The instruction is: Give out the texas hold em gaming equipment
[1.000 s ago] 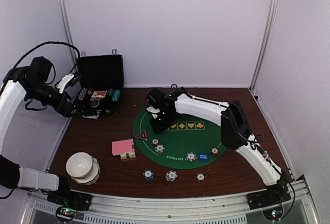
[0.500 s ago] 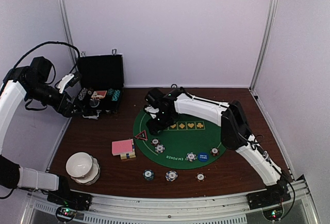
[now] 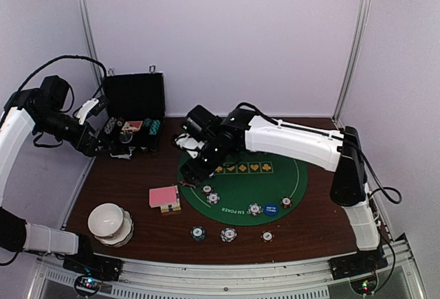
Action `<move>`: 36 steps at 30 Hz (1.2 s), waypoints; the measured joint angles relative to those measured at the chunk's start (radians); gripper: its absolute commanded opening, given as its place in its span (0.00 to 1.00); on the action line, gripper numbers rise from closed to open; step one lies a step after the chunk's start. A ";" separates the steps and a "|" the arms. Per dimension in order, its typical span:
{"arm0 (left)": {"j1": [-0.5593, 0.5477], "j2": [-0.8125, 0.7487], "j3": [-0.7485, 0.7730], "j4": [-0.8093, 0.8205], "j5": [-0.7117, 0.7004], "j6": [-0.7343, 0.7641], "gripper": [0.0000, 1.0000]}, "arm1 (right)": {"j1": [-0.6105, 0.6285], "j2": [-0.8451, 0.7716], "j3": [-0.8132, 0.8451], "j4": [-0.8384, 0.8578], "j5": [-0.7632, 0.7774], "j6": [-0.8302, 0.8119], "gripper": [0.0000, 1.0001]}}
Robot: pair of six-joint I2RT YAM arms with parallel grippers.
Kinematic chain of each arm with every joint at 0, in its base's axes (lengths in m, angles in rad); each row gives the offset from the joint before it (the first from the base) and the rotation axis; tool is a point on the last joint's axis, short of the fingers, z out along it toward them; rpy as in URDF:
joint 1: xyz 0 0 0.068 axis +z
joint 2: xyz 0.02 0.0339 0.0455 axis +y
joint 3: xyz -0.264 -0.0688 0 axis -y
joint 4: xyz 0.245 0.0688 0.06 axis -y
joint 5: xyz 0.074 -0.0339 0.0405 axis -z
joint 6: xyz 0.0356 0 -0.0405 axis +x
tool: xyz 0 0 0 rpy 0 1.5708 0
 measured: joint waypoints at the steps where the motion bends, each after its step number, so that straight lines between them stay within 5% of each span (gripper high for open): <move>1: 0.000 0.000 0.000 0.000 0.000 0.000 0.98 | 0.025 -0.023 -0.031 0.006 -0.001 -0.003 0.82; 9: 0.000 -0.003 0.000 -0.001 0.000 0.000 0.98 | 0.206 -0.052 -0.259 0.026 -0.063 -0.021 0.87; 21: 0.000 -0.017 0.000 -0.019 0.000 0.000 0.98 | 0.194 0.030 -0.276 0.027 -0.093 -0.030 0.85; 36: 0.000 -0.017 0.000 -0.021 0.001 0.000 0.98 | 0.206 0.049 -0.278 0.024 -0.135 -0.046 0.63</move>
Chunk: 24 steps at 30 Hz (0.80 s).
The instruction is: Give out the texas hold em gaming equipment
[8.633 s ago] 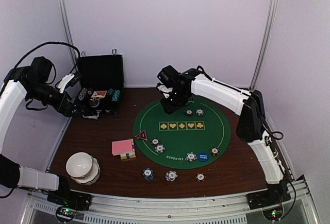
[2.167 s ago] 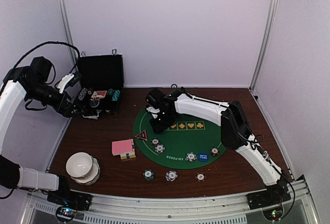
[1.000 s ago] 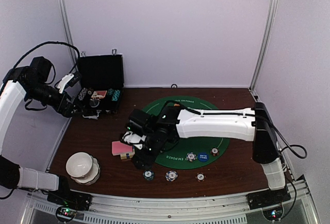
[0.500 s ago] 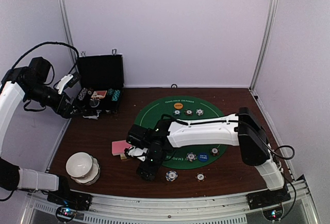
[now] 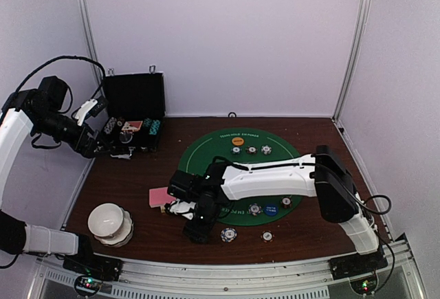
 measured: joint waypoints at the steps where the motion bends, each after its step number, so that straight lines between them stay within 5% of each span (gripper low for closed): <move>1: 0.000 0.000 0.000 0.000 0.000 0.000 0.98 | 0.000 0.000 0.000 0.000 0.000 -0.001 0.61; 24: 0.000 0.000 0.000 0.000 0.000 0.000 0.97 | 0.005 0.000 -0.006 -0.013 0.018 -0.001 0.25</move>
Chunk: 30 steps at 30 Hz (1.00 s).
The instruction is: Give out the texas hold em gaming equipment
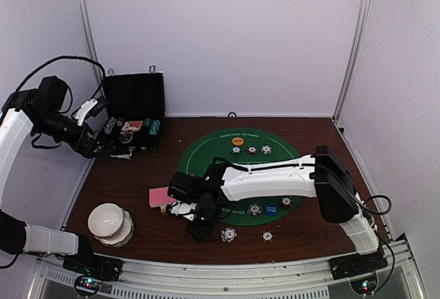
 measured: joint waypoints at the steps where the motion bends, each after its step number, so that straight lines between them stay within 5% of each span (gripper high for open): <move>1: 0.000 0.000 0.000 0.000 0.000 0.000 0.98 | 0.000 0.000 0.000 0.000 0.000 0.000 0.24; 12: 0.000 0.000 0.000 0.000 0.000 0.001 0.98 | -0.004 -0.025 0.000 -0.006 0.034 0.002 0.21; 20: 0.000 0.000 -0.005 0.001 -0.004 0.021 0.98 | -0.039 -0.187 -0.040 0.005 0.060 0.030 0.18; 30: 0.000 0.000 -0.042 0.003 -0.012 0.040 0.98 | -0.320 -0.456 -0.416 0.077 0.130 0.145 0.17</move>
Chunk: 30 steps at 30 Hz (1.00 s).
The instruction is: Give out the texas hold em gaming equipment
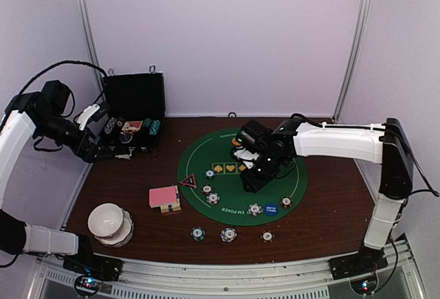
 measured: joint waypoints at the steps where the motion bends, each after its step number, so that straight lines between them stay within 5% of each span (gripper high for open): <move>1: 0.000 0.000 -0.001 0.000 0.000 0.002 0.98 | -0.042 -0.018 -0.044 0.009 0.014 0.016 0.17; 11: 0.000 0.002 -0.002 0.000 0.002 0.009 0.98 | -0.287 -0.140 -0.330 0.050 0.127 0.125 0.13; 24: 0.000 0.003 -0.008 0.000 0.012 0.022 0.98 | -0.337 -0.141 -0.416 0.097 0.156 0.178 0.17; 30: 0.000 0.006 -0.022 0.000 0.010 0.041 0.98 | -0.352 -0.114 -0.416 0.121 0.156 0.180 0.45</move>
